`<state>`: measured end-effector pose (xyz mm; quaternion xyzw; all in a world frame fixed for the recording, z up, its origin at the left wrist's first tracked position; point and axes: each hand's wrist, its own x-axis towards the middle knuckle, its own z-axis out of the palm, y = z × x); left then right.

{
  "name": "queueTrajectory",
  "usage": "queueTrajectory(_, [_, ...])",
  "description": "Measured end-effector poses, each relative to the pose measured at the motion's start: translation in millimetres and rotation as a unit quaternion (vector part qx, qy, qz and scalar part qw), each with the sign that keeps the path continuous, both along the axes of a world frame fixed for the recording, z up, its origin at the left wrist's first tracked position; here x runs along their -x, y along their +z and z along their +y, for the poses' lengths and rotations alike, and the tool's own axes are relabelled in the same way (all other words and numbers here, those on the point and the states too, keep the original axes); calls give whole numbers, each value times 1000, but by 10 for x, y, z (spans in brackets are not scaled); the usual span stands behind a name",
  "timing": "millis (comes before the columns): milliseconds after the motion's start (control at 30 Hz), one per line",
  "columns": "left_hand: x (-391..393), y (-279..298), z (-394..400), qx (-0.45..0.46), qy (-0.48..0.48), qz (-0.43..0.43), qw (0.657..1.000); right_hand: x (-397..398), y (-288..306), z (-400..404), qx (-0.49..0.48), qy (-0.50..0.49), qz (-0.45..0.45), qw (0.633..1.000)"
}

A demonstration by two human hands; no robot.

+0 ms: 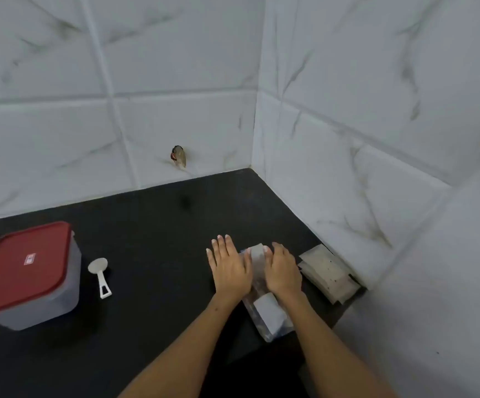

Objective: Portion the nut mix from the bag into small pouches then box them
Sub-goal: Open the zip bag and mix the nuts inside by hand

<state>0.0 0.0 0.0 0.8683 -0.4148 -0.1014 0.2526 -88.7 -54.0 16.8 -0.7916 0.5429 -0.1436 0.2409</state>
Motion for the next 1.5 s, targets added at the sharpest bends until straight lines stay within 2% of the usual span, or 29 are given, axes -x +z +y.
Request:
queueTrajectory(133, [139, -44, 30, 36, 19, 58, 997, 117, -107, -37, -35, -92, 17, 995])
queueTrajectory(300, [300, -139, 108, 56, 19, 108, 992, 179, -66, -60, -133, -124, 78, 980])
queueTrajectory(433, [388, -139, 160, 86, 23, 150, 985, 175, -71, -105, -218, -110, 49, 969])
queueTrajectory(600, [369, -117, 194, 76, 55, 190, 977, 79, -94, -173, -265, -105, 4, 958])
queueTrajectory(800, [226, -79, 207, 114, 88, 244, 959, -12, -41, -256, -298, -9, -35, 954])
queueTrajectory(967, [-24, -20, 257, 176, 142, 240, 944, -263, 43, -243, -349, 53, -110, 929])
queueTrajectory(1167, [-324, 12, 358, 203, 165, 232, 937, -574, 176, -263, -469, 66, -161, 866])
queueTrajectory(1500, [-246, 150, 310, 120, 144, 184, 965, -526, 144, -346, -506, 69, -148, 847])
